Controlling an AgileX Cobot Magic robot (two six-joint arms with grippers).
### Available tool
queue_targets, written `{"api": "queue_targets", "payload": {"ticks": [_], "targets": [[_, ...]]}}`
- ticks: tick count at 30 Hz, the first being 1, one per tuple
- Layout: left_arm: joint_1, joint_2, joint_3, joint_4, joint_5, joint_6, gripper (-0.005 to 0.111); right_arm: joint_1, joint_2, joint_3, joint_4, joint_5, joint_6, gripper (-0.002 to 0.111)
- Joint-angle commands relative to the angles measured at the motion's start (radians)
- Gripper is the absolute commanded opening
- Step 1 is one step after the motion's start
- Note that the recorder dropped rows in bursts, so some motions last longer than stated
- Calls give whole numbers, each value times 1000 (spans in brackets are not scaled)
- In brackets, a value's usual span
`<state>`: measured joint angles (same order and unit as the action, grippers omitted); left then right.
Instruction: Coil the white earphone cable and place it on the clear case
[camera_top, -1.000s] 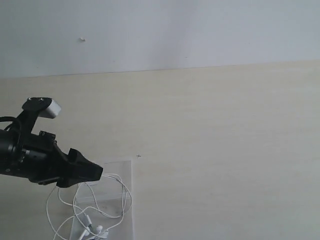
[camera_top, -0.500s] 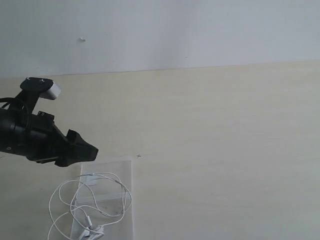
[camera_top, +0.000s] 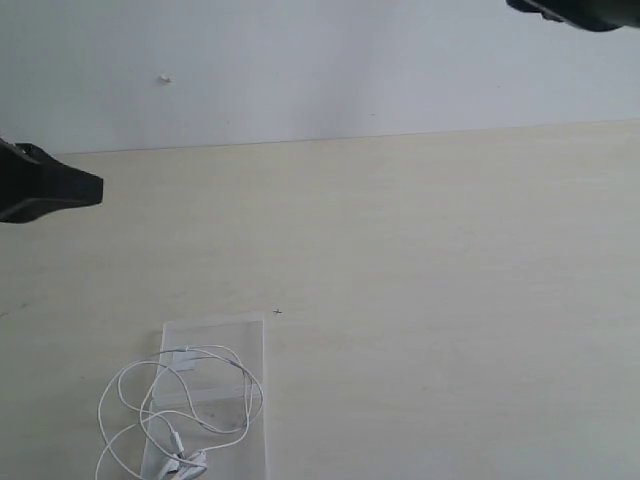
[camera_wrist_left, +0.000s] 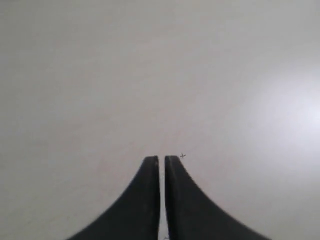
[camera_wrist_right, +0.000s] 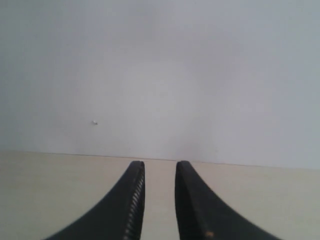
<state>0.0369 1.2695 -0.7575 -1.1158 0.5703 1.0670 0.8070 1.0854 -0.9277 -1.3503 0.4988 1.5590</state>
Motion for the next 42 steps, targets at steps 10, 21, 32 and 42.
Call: {"api": "queue_targets", "payload": {"ticks": [10, 21, 32, 42], "targets": [[5, -330, -7, -91, 197, -33, 0, -6, -1, 218, 18, -155, -17, 21], [5, -557, -7, -99, 309, -149, 0, -6, -3, 370, -19, -412, -93, 21], [5, -680, 21, -79, 368, -208, 0, -6, -3, 423, -21, -516, -100, 21], [5, -767, 79, -54, 250, -237, 0, -6, -3, 423, -10, -430, -93, 21]]}}
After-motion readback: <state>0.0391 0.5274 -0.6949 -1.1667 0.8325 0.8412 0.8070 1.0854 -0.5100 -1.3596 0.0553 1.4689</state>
